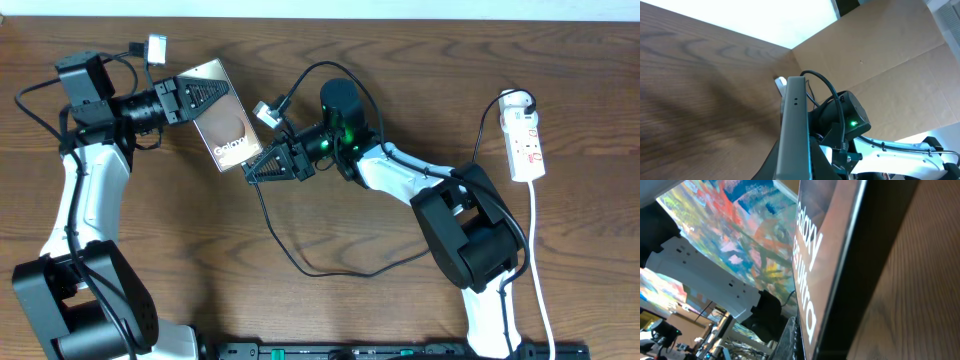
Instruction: Plug charger to phone and switch on socket
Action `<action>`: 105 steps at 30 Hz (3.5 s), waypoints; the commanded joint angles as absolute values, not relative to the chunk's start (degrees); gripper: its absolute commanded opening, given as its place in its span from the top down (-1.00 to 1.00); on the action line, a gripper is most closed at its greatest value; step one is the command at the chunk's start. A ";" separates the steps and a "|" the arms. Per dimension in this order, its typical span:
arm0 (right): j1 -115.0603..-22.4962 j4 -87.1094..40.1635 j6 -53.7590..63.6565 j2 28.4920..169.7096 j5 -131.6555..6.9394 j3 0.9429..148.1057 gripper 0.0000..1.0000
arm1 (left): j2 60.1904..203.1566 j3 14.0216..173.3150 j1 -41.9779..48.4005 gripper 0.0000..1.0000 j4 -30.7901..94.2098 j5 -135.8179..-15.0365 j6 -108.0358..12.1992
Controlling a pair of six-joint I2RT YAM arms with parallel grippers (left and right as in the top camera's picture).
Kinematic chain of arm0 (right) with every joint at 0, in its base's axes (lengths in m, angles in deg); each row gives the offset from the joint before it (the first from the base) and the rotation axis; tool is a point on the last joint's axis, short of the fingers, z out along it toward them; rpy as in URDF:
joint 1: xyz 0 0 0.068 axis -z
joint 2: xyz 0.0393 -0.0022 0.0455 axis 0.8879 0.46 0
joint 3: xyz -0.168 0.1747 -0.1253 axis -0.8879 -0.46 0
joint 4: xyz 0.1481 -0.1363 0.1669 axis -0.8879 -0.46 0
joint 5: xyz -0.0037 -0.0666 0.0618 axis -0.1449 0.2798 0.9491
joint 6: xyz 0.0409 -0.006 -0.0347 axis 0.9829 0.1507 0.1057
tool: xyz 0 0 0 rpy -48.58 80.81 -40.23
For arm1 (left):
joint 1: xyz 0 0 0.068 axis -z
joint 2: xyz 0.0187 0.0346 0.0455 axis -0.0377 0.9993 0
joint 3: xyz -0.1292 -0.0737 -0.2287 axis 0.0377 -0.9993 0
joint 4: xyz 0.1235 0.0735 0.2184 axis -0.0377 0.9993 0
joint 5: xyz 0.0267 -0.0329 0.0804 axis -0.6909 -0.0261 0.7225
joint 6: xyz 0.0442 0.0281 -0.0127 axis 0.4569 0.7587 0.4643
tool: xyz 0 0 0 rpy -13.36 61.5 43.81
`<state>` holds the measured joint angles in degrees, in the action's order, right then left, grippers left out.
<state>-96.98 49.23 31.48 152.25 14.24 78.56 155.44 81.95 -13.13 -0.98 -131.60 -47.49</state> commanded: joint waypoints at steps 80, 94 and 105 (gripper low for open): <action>-85.93 39.55 33.47 151.35 -2.33 80.72 -0.98 | 158.66 76.55 -23.36 0.85 27.04 -90.18 -43.49; -85.97 36.25 31.20 151.35 -2.07 80.72 -0.98 | 167.75 75.77 -23.36 0.85 27.02 -90.38 -44.76; -85.97 36.21 31.05 151.35 -1.85 80.72 -0.99 | 167.95 72.82 -23.36 0.85 26.61 -89.04 -46.05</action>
